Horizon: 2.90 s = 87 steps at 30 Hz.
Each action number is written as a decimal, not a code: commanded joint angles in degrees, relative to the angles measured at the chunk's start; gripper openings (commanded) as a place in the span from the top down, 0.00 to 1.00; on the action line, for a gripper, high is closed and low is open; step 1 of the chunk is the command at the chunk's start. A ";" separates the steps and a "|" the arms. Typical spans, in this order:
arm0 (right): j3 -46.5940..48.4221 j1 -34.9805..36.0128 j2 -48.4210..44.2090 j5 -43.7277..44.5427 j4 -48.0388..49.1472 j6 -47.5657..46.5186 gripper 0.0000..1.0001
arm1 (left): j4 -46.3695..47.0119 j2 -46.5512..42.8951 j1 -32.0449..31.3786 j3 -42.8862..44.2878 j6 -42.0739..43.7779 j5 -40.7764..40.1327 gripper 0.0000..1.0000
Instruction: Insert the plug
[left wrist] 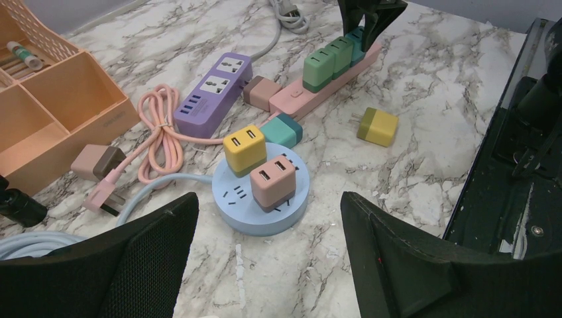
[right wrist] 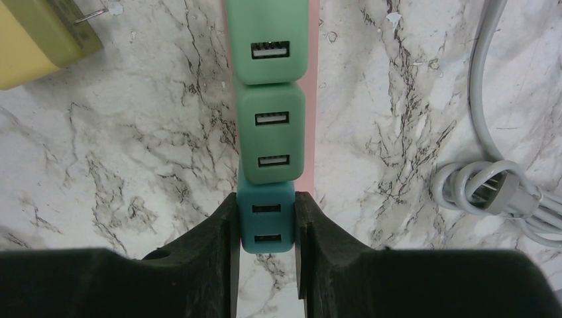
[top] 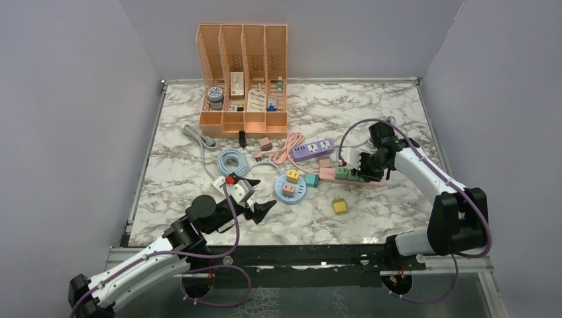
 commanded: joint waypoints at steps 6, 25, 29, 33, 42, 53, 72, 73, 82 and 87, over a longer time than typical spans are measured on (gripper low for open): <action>-3.45 0.10 13.03 -4.19 0.24 -0.18 0.99 | -0.32 -1.96 0.01 1.33 0.60 0.77 0.20; -5.49 -0.99 9.30 -3.07 3.14 5.70 0.60 | 0.55 -1.80 0.00 1.19 0.00 1.74 0.20; -2.21 -1.51 5.76 -4.07 1.84 7.41 0.35 | 0.48 -2.30 0.02 1.25 0.23 1.09 0.20; -0.29 -2.12 0.96 -4.85 0.71 7.87 0.32 | 0.36 -2.60 0.04 1.68 0.39 0.86 0.20; -0.87 -2.30 -12.27 -4.69 4.94 14.88 0.31 | 0.20 -1.67 -0.01 2.82 0.36 -1.51 0.19; 6.51 -2.32 -18.23 -2.74 16.34 65.50 0.06 | -8.98 6.79 0.07 11.15 -17.78 -20.79 0.17; 15.81 11.86 2.06 16.48 7.21 96.99 0.25 | -18.03 13.04 0.06 17.49 -27.14 -14.57 0.01; 16.69 13.60 4.19 19.27 5.89 98.00 0.25 | -18.32 13.44 0.10 17.75 -27.34 -14.65 0.01; 26.48 19.88 22.72 28.31 0.91 102.42 0.23 | -19.83 14.36 0.08 18.71 -28.09 -15.33 0.01; 28.64 20.55 27.82 30.38 1.18 103.66 0.29 | -21.00 13.09 0.10 18.27 -29.15 -15.66 0.01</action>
